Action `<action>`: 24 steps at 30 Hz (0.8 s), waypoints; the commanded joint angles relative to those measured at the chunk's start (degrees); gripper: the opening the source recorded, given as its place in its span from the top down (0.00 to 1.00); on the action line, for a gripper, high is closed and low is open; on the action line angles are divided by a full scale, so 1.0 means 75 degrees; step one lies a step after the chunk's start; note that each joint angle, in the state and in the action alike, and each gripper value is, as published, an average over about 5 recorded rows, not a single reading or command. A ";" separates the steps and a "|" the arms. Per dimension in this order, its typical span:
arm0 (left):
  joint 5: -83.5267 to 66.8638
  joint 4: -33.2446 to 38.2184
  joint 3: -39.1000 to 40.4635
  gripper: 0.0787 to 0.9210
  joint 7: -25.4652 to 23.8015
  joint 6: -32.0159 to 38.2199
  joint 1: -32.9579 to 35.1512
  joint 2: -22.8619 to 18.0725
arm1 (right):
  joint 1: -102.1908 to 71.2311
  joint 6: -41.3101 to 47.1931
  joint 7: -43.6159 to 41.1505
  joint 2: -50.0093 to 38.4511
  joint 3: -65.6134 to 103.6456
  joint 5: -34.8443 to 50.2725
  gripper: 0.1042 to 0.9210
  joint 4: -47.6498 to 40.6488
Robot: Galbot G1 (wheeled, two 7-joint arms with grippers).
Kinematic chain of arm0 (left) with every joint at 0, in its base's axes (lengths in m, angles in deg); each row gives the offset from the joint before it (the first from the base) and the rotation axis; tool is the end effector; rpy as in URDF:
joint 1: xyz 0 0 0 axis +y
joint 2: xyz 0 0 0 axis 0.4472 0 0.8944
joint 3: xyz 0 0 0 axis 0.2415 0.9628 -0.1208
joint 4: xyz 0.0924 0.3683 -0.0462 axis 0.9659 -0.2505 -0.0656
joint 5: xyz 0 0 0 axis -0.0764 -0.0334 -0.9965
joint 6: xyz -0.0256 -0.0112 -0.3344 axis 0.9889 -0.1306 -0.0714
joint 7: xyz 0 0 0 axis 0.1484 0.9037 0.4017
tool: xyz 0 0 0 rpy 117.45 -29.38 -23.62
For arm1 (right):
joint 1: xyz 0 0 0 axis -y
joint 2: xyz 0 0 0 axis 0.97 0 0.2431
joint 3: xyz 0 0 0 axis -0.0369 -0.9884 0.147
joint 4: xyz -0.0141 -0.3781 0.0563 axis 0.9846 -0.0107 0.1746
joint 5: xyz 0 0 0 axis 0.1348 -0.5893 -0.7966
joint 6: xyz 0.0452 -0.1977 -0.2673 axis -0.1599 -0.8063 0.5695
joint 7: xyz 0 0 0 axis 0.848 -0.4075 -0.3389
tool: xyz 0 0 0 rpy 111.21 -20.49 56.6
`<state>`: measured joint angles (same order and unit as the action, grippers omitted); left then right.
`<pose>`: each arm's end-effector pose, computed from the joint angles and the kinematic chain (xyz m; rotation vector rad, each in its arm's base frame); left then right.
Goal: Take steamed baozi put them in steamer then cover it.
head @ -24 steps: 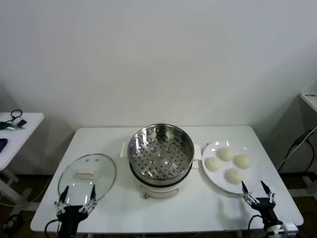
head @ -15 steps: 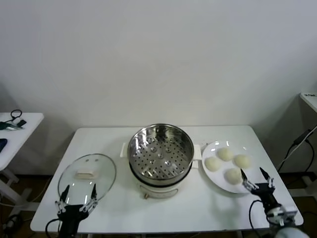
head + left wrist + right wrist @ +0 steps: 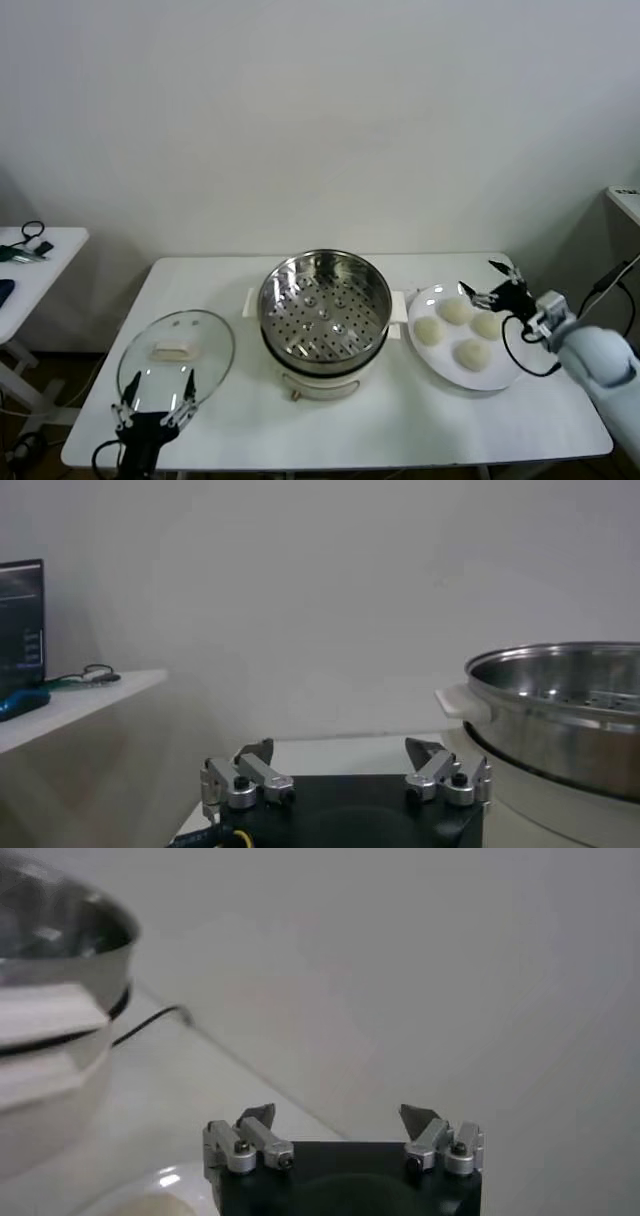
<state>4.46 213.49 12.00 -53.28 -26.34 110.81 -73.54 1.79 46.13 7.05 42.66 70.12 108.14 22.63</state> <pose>0.0469 0.0483 -0.3133 0.1784 -2.9634 -0.1228 0.3873 -0.2648 -0.2452 0.7582 -2.5838 0.8529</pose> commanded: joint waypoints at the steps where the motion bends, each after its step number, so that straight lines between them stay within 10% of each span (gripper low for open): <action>1: 0.0002 -0.0070 0.0008 0.12 -0.0010 0.0036 -0.0058 0.0023 | 0.8261 -0.1579 -0.5414 -0.0790 -0.7985 -0.2056 0.12 -0.2977; 24: 0.0044 -0.0059 0.0017 0.12 -0.0017 0.0099 -0.0075 -0.0097 | 0.8013 -0.1331 -0.5549 0.2557 -0.9368 -0.2258 0.12 -0.5835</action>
<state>4.72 212.98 12.20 -53.41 -25.69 110.20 -74.22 61.46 35.66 -32.15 53.08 4.07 94.25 -11.37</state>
